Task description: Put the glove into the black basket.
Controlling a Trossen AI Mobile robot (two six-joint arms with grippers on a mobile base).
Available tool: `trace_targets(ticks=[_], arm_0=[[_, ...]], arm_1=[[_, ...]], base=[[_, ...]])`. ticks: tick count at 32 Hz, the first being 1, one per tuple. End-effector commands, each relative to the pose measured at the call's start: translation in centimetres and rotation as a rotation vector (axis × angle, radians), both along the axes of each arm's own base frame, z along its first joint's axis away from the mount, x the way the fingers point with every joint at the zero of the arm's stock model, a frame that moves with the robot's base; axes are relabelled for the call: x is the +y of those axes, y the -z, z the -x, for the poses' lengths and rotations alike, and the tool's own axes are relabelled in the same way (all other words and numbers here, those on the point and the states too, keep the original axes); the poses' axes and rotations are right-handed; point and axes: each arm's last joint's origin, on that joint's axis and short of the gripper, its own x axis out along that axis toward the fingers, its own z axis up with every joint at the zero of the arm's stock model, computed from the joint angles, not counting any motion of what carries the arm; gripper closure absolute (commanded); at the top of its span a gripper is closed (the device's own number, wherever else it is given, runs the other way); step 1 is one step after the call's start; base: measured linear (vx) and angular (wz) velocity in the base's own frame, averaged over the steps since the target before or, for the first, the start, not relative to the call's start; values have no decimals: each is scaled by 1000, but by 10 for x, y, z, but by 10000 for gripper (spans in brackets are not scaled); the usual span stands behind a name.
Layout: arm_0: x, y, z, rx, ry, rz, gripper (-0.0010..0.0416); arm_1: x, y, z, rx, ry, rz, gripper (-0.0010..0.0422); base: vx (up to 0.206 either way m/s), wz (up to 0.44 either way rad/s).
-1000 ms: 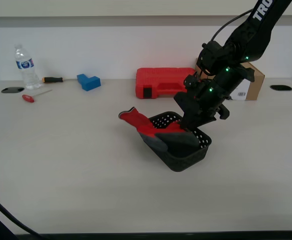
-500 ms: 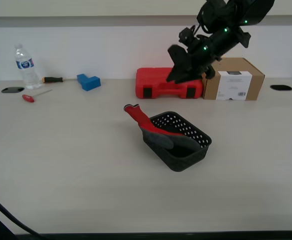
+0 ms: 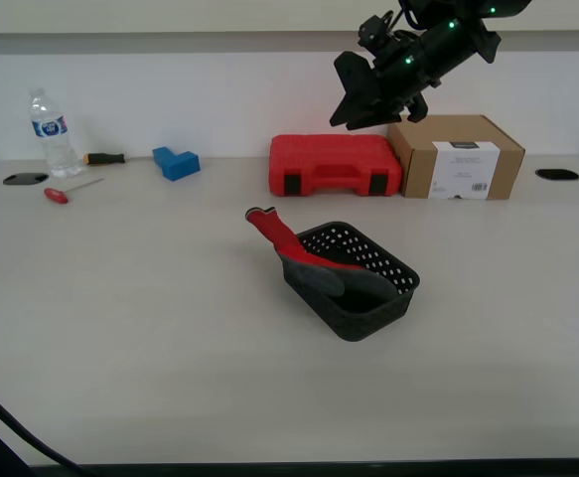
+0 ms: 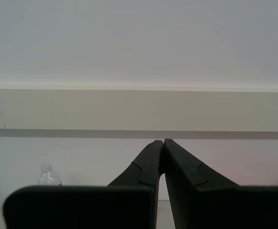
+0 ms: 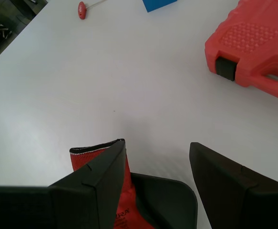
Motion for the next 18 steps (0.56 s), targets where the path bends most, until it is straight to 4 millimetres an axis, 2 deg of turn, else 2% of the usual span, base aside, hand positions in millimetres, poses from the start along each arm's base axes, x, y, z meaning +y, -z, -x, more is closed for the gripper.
trace_targets(ticks=[1,18], arm_0=[[0,0,0,-3,-2,0,220],[0,0,0,-3,-2,0,220]], arm_1=[[0,0,0,-3,0,0,412],[0,0,0,-3,0,0,412]], base=[[0,0],[0,0]])
